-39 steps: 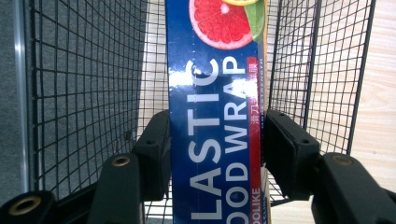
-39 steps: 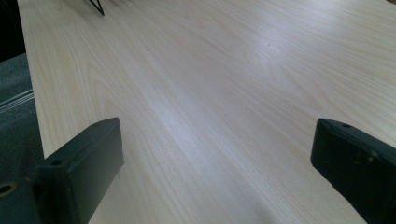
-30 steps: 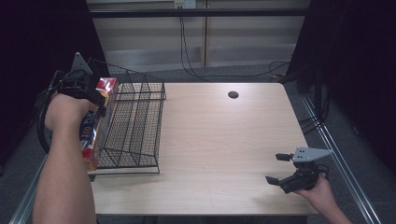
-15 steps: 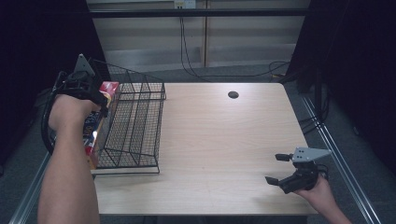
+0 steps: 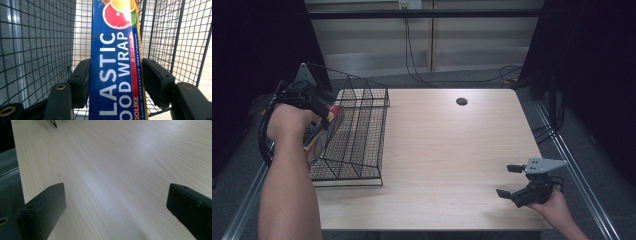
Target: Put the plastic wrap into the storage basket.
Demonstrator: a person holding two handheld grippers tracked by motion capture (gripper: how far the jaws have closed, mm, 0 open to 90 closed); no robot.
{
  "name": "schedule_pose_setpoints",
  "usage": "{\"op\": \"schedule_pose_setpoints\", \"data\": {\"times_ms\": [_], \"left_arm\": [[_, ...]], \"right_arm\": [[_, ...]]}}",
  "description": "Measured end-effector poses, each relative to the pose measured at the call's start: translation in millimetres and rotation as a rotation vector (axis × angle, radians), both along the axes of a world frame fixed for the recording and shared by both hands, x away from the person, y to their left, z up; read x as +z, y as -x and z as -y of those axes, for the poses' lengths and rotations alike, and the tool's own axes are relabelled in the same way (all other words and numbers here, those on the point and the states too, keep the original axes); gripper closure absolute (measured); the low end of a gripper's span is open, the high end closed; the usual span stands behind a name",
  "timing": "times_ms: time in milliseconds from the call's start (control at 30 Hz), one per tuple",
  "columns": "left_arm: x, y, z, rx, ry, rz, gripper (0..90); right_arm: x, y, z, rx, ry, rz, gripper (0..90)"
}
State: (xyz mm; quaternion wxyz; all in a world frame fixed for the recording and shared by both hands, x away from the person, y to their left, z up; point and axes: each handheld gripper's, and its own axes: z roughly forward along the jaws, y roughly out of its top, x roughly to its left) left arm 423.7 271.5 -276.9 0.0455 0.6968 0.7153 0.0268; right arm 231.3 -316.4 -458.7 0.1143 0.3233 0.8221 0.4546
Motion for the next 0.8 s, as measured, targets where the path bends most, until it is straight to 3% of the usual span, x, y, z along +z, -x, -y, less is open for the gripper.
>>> {"op": "schedule_pose_setpoints", "data": {"times_ms": [67, 100, 133, 167, 200, 300, 400, 533, 600, 800], "left_arm": [[-0.4, -0.8, -0.9, -0.004, 0.001, -0.003, 42.4], [1.5, -0.6, -0.9, 0.005, 0.011, 0.025, 42.1], [1.5, -0.6, -0.9, 0.005, 0.011, 0.025, 46.6], [14.1, 0.4, -2.4, 0.018, 0.029, 0.087, 47.0], [19.3, 0.9, -2.6, 0.01, 0.03, 0.104, 45.7], [25.6, 2.3, -0.8, -0.002, 0.025, 0.111, 39.2], [30.4, 4.8, 3.7, -0.005, 0.033, 0.119, 41.8], [31.7, 6.5, 8.5, -0.01, 0.066, 0.133, 37.1], [35.9, 6.3, 11.7, -0.036, 0.075, 0.174, 33.7], [36.7, 6.7, 24.4, -0.068, 0.094, 0.198, 26.3]], "right_arm": [[-0.3, -0.1, -0.1, 0.002, 0.0, -0.006, 2.4], [-0.5, -0.2, -0.2, 0.004, 0.001, -0.005, 2.4], [-0.6, -0.1, -0.3, 0.005, 0.001, -0.007, 2.4], [-0.8, -0.1, -0.4, 0.004, 0.001, -0.006, 2.4], [-0.9, -0.3, -0.2, 0.003, 0.001, -0.003, 2.4], [-0.6, -0.3, -0.1, 0.003, 0.0, -0.004, 2.4], [-0.1, 0.0, 0.0, 0.004, -0.003, -0.005, 2.4], [1.0, 1.2, -0.4, 0.004, -0.002, 0.006, 2.4], [1.1, 0.9, -0.5, 0.005, -0.003, 0.009, 2.4], [0.8, 0.9, -0.7, 0.002, 0.002, 0.007, 2.4]]}}
